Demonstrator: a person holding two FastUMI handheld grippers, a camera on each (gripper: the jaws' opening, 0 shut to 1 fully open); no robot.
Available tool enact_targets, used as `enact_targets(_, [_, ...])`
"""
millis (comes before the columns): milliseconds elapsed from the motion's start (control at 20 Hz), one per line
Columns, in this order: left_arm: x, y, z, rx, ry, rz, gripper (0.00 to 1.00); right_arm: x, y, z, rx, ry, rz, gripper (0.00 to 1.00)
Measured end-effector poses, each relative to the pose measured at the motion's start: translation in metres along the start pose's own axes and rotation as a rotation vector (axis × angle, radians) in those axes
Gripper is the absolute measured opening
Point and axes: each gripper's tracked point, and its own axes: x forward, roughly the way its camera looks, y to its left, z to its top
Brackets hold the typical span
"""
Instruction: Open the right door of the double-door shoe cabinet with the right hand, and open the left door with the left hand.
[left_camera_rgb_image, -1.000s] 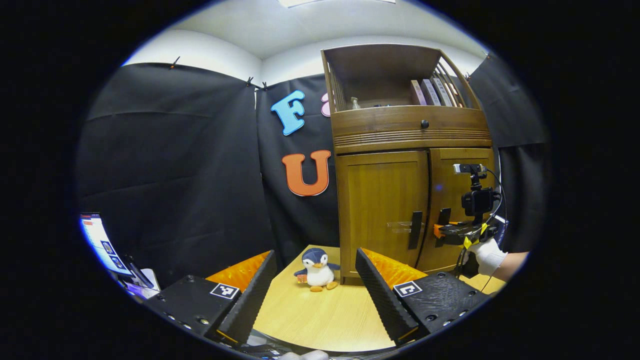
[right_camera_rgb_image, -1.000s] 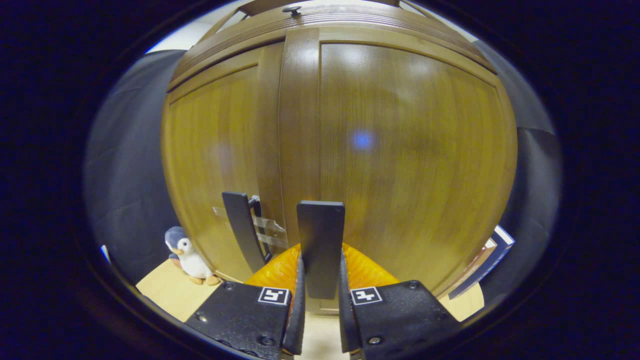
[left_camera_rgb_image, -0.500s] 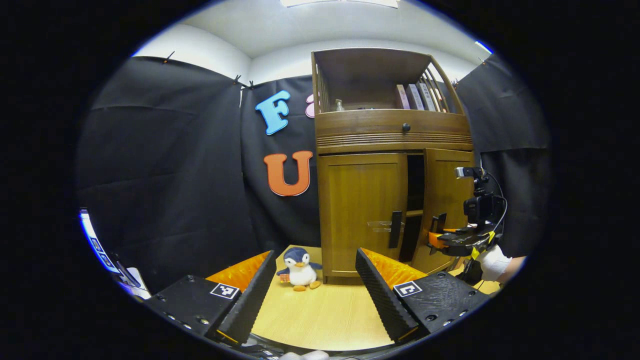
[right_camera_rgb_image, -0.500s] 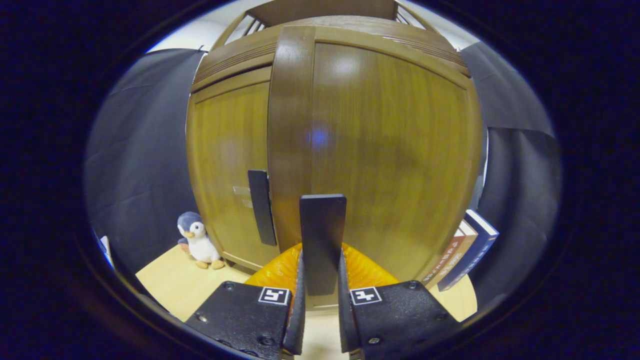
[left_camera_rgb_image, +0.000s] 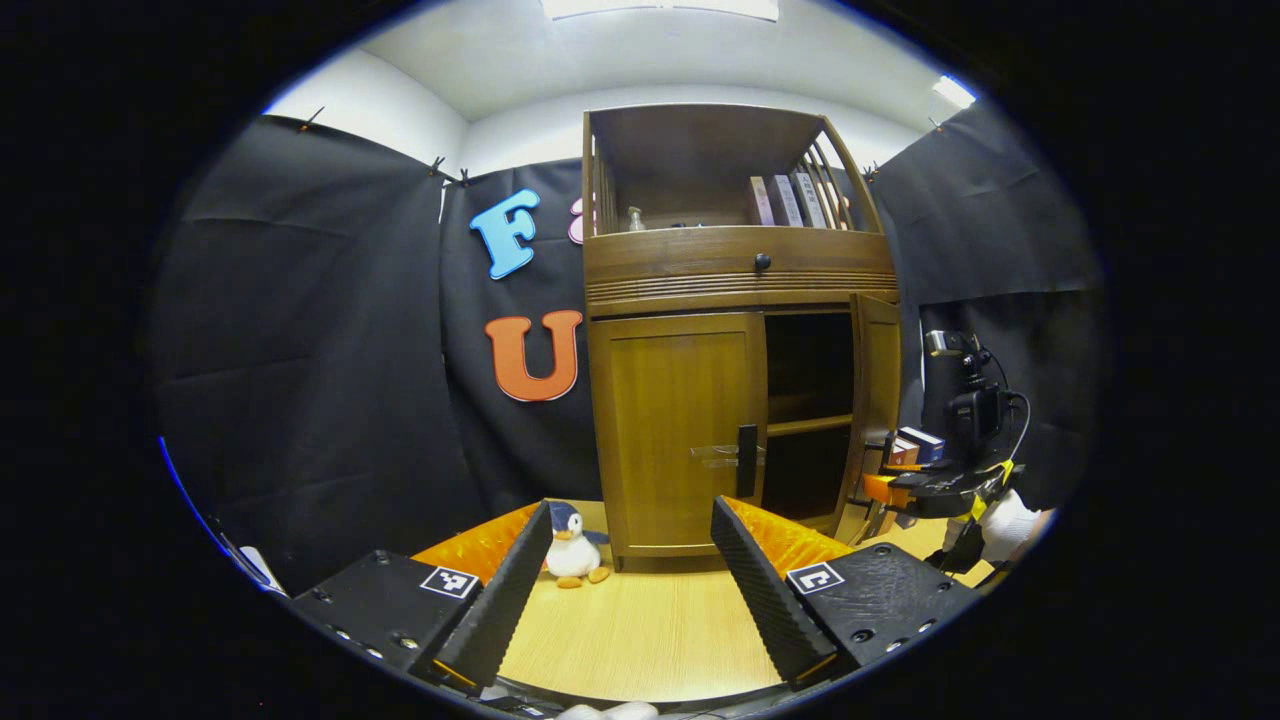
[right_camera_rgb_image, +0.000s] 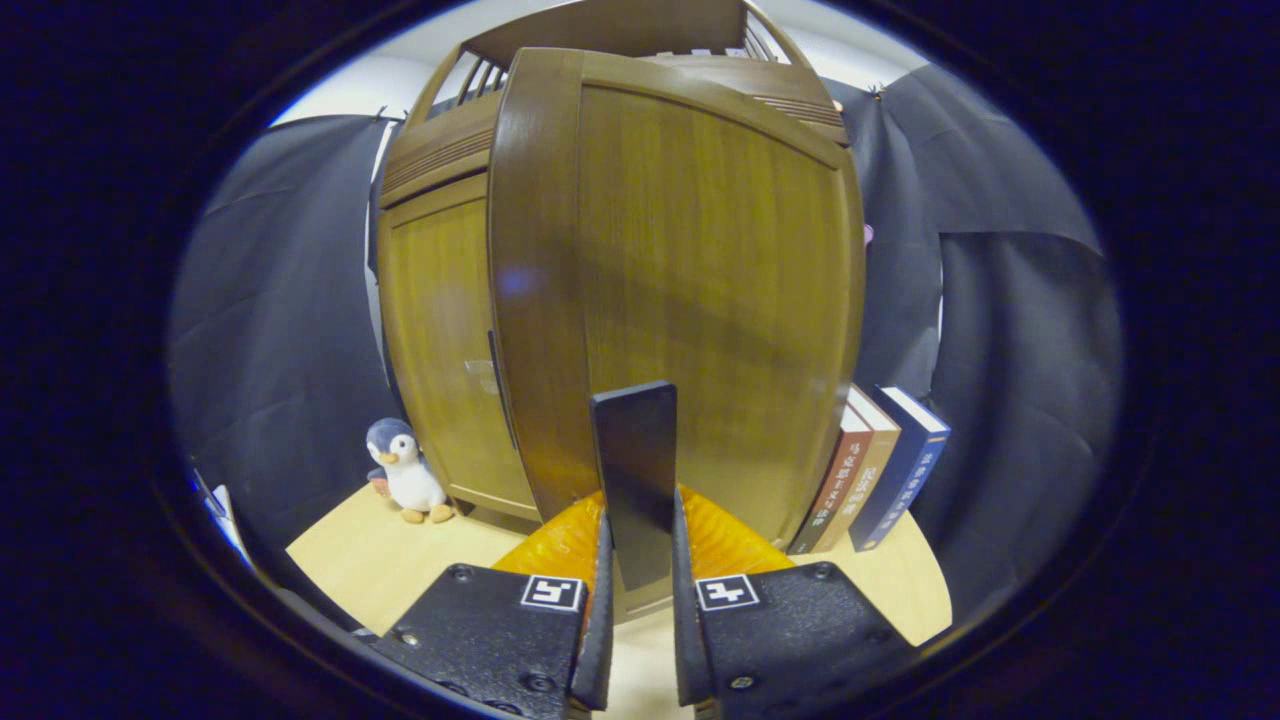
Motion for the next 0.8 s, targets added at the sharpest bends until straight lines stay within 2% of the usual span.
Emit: enact_targets(800, [0.007, -0.047, -0.005, 0.021, 0.002, -0.157, 0.96, -0.057, -0.071, -0.016, 0.052, 0.007, -0.145, 0.19])
